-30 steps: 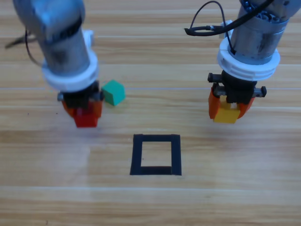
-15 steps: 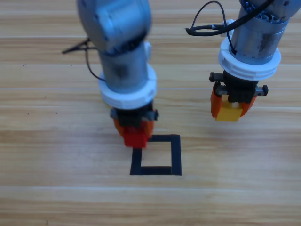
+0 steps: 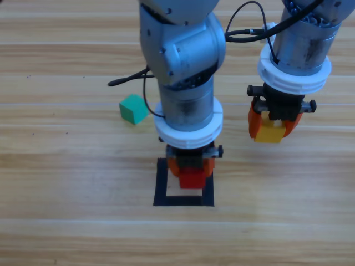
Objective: Stack the blocks in the rectangular block: red at the bottom, yellow in the middle, green on top
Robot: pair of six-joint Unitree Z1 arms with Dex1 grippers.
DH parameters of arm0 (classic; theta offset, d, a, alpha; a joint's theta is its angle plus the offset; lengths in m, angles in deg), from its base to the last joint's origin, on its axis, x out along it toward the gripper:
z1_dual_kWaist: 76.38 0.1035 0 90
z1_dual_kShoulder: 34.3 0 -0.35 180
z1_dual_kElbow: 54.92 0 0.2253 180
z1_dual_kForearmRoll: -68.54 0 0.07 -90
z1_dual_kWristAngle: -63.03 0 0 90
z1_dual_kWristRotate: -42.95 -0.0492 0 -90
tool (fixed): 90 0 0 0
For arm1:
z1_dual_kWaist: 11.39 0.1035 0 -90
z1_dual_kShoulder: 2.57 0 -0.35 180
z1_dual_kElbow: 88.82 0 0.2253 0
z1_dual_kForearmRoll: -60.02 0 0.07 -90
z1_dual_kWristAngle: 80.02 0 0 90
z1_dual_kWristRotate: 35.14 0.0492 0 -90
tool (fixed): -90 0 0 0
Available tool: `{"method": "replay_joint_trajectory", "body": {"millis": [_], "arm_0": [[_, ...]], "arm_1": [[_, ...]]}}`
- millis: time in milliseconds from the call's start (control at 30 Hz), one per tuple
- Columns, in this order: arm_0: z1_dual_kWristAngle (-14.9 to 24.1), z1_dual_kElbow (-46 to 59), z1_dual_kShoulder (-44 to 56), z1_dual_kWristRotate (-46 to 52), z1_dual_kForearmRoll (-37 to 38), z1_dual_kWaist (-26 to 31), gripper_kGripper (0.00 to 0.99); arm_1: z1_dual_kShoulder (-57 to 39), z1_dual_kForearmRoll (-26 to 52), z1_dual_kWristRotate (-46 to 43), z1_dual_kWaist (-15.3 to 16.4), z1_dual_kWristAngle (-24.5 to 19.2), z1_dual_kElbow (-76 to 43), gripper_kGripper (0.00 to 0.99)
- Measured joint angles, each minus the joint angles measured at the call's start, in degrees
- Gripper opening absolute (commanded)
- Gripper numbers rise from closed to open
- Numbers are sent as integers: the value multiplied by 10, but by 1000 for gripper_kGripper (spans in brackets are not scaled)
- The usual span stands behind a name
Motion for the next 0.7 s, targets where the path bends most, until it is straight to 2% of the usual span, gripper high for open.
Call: {"method": "replay_joint_trajectory", "body": {"millis": [200, 700], "arm_0": [[0, -1, -18, 19, 0, 0, 0], [0, 5, -18, -10, 0, 6, 0]], "arm_1": [[0, 0, 0, 0, 0, 0, 425], [0, 0, 1, 0, 0, 0, 426]]}}
